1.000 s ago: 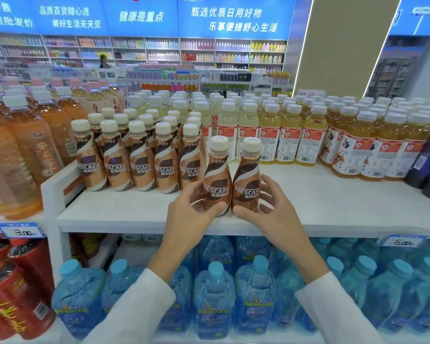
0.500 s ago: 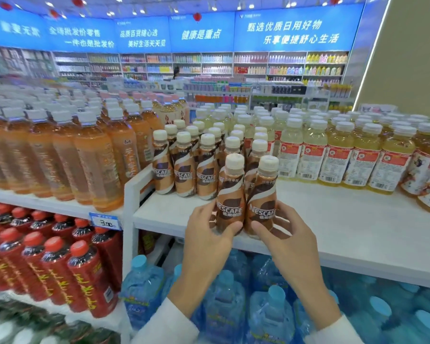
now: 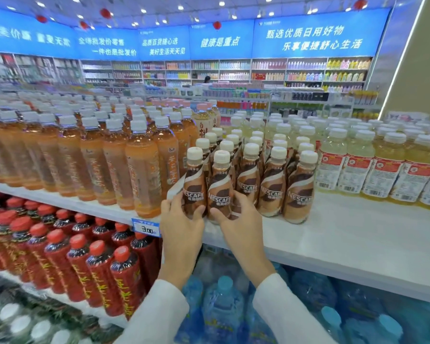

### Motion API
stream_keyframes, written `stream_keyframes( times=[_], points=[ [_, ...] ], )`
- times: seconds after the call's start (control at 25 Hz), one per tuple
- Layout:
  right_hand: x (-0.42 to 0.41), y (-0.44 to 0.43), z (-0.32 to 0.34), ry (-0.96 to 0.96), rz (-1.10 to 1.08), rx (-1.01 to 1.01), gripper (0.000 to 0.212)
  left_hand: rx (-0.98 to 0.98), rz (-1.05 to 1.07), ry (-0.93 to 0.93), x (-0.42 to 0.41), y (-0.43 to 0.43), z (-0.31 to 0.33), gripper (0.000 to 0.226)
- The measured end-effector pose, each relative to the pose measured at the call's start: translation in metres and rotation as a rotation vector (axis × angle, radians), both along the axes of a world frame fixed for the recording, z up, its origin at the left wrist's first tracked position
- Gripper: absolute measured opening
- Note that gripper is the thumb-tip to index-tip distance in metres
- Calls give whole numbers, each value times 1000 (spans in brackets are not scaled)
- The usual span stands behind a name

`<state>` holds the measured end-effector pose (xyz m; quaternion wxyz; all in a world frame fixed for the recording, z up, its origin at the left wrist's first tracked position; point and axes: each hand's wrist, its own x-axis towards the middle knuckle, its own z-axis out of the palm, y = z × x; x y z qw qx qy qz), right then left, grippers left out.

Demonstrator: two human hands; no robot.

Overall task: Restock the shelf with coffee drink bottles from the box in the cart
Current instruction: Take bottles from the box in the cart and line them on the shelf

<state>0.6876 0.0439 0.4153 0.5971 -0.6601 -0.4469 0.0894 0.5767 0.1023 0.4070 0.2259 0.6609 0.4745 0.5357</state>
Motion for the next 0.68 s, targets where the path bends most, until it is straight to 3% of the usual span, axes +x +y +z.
stream_keyframes(
  times=[0.68],
  points=[
    [-5,11,-3,-61,-60,-54,66,60,77,-83,14,-4,-12,40]
  ],
)
